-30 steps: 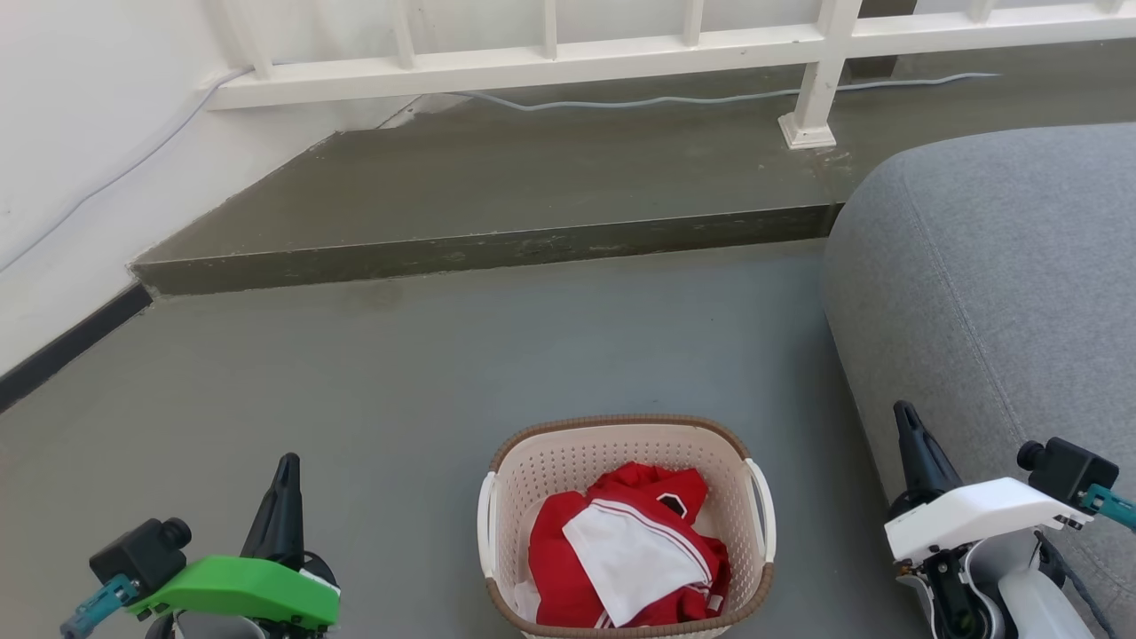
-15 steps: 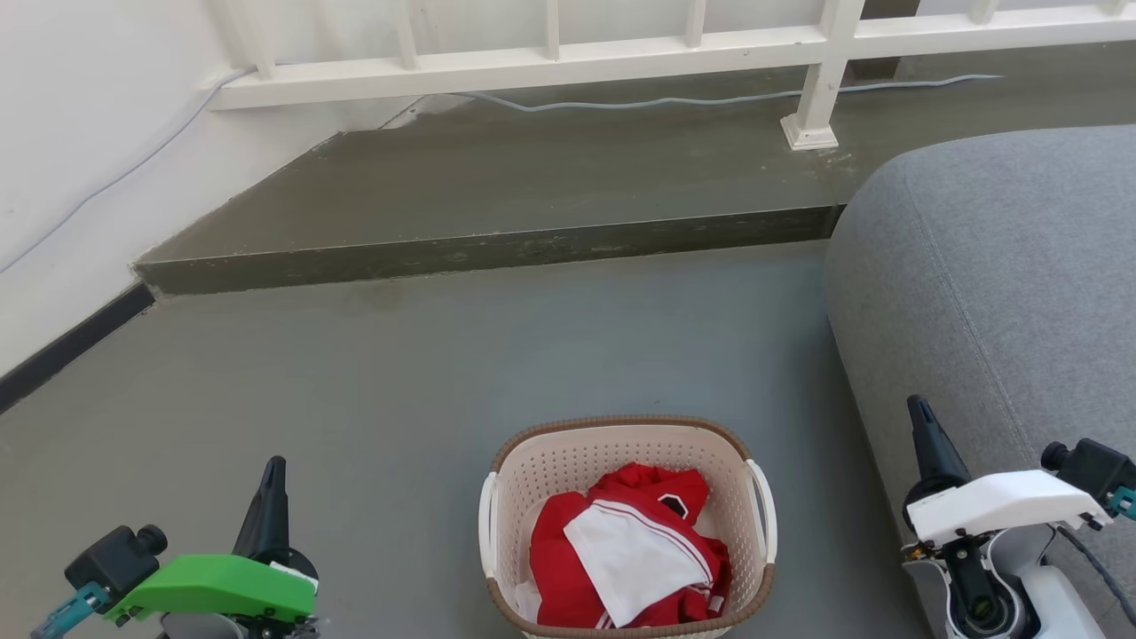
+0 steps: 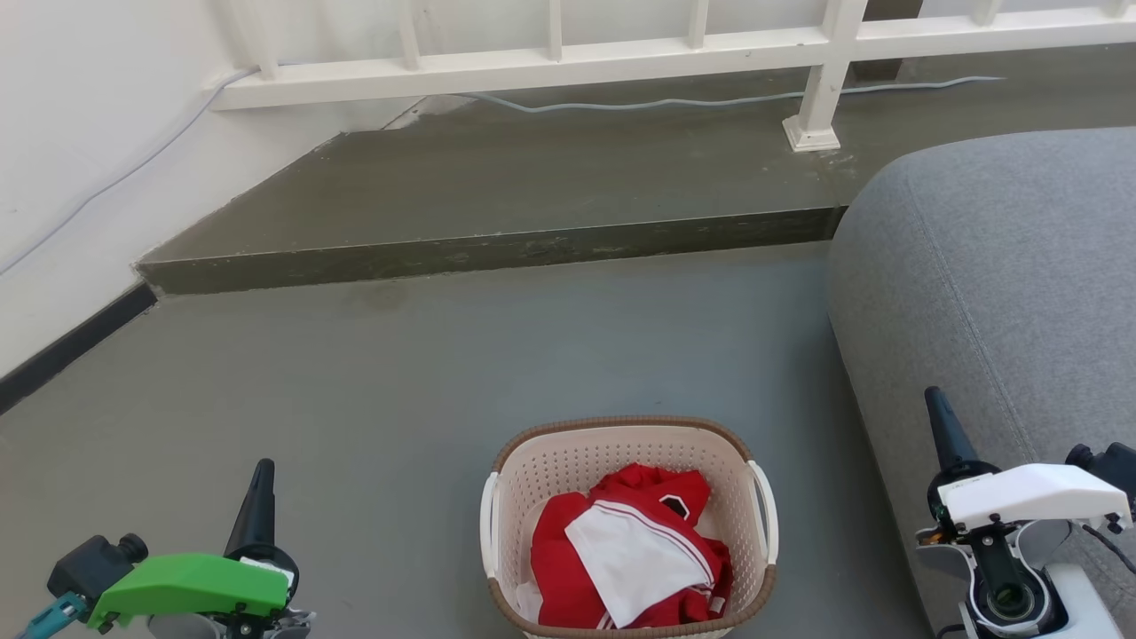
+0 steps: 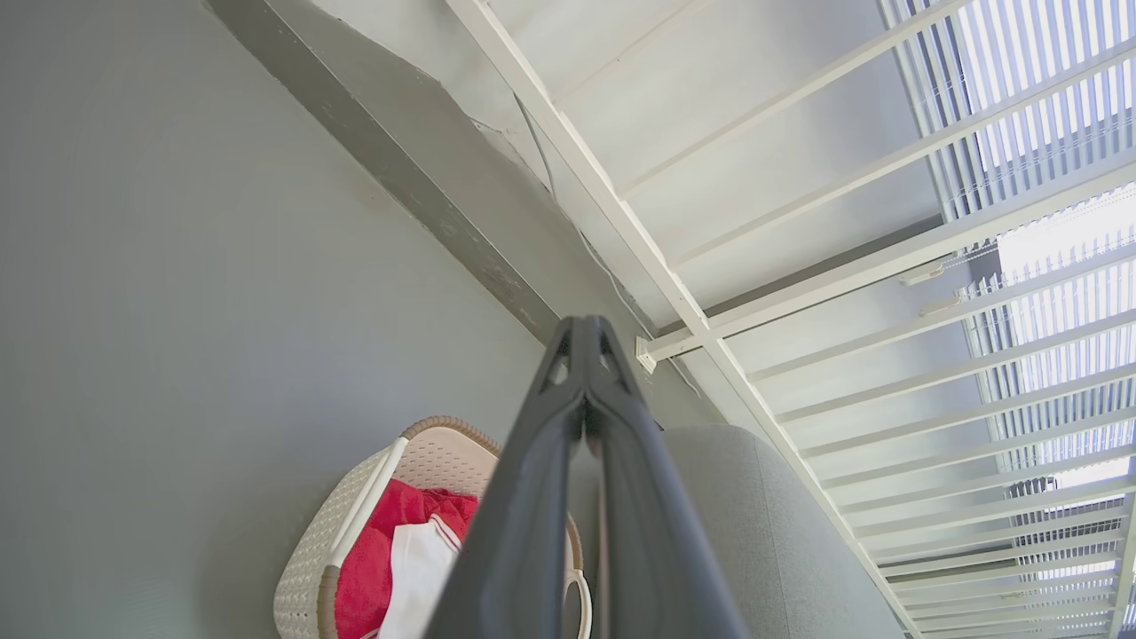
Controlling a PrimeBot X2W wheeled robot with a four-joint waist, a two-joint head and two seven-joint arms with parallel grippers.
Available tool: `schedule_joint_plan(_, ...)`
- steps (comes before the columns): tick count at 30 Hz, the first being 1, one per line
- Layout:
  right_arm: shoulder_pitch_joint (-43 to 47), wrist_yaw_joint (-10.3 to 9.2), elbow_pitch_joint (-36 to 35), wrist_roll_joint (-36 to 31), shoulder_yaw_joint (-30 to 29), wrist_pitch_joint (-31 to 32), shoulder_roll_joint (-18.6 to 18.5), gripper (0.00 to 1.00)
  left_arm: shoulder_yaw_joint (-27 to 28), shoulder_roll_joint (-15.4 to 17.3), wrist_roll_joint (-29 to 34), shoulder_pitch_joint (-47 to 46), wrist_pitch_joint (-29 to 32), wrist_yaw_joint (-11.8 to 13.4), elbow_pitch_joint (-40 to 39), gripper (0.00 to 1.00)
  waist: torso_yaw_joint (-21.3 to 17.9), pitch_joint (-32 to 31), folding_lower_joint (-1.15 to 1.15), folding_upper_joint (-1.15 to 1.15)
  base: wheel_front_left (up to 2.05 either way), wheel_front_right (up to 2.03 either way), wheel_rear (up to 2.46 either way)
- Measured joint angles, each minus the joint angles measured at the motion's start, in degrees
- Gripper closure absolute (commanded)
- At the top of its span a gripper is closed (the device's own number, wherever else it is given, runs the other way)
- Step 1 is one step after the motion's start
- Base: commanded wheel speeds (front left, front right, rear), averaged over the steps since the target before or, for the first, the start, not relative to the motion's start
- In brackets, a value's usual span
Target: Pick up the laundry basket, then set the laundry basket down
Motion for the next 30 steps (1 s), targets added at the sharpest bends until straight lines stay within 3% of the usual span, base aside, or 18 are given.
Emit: schedule_joint_plan(30, -1.17, 1.35, -0.86, 21.14, -5.78, 6.00, 0.98, 1.00, 3.20, 0.22, -20.29, -1.82, 5.56, -0.01, 0.73, 1.00, 0.38, -0.17, 0.00, 0.00, 0.00, 0.00, 0.00)
